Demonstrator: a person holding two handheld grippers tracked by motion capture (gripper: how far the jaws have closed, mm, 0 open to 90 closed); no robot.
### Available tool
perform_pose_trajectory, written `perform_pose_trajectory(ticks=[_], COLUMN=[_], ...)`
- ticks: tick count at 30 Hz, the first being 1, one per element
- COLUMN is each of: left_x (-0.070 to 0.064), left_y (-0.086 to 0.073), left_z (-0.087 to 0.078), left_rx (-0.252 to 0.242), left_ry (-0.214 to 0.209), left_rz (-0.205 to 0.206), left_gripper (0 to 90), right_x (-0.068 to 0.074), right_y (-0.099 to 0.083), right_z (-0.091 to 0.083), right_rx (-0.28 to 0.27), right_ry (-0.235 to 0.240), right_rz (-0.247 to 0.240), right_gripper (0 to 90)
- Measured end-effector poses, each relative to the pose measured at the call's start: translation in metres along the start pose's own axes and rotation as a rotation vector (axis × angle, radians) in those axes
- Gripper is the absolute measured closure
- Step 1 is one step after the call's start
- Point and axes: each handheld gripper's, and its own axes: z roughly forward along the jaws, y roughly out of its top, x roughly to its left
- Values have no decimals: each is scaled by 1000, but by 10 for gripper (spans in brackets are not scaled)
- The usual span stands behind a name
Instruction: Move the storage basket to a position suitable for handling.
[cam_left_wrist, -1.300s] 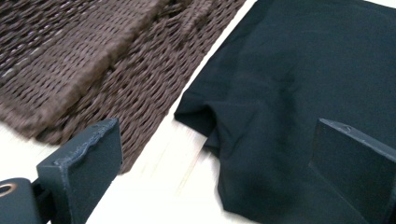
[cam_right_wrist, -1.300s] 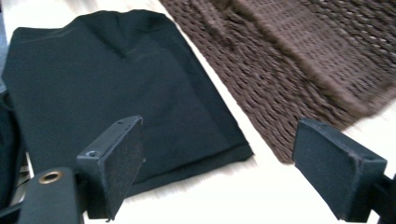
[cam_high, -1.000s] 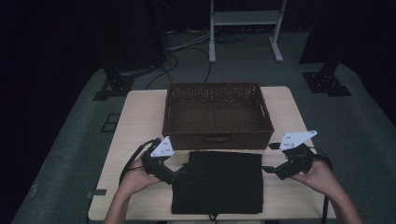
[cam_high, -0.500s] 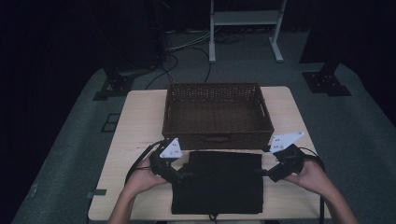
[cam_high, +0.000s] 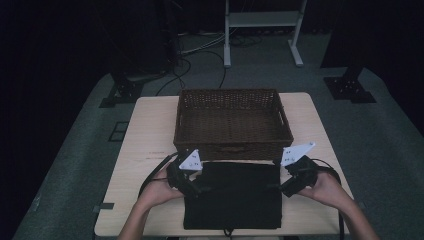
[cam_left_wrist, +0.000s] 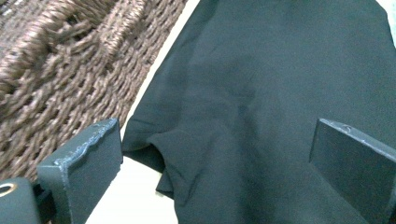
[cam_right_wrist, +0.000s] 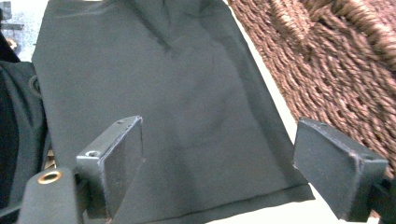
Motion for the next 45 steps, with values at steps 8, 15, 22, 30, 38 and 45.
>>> perform_pose_trajectory(ticks=[8, 15, 22, 30, 38, 45], left_x=[-3, -6, -10, -11, -10, -8], left_y=[1, 1, 0, 0, -1, -2], left_z=[13, 25, 41, 55, 67, 70], left_rx=[23, 56, 101, 126, 135, 148], left_ry=[-36, -73, -100, -127, -191, -229], left_rz=[8, 15, 24, 24, -1, -25], left_gripper=[19, 19, 19, 20, 29, 47], right_x=[3, 6, 11, 13, 15, 16], right_y=[2, 3, 0, -5, -11, -12], right_z=[13, 28, 45, 64, 78, 83], right_rx=[28, 61, 106, 162, 200, 221], right_ry=[27, 54, 84, 92, 94, 88], right_rz=[-17, -24, -36, -47, -45, -43], right_gripper=[155, 155, 155, 155, 146, 146])
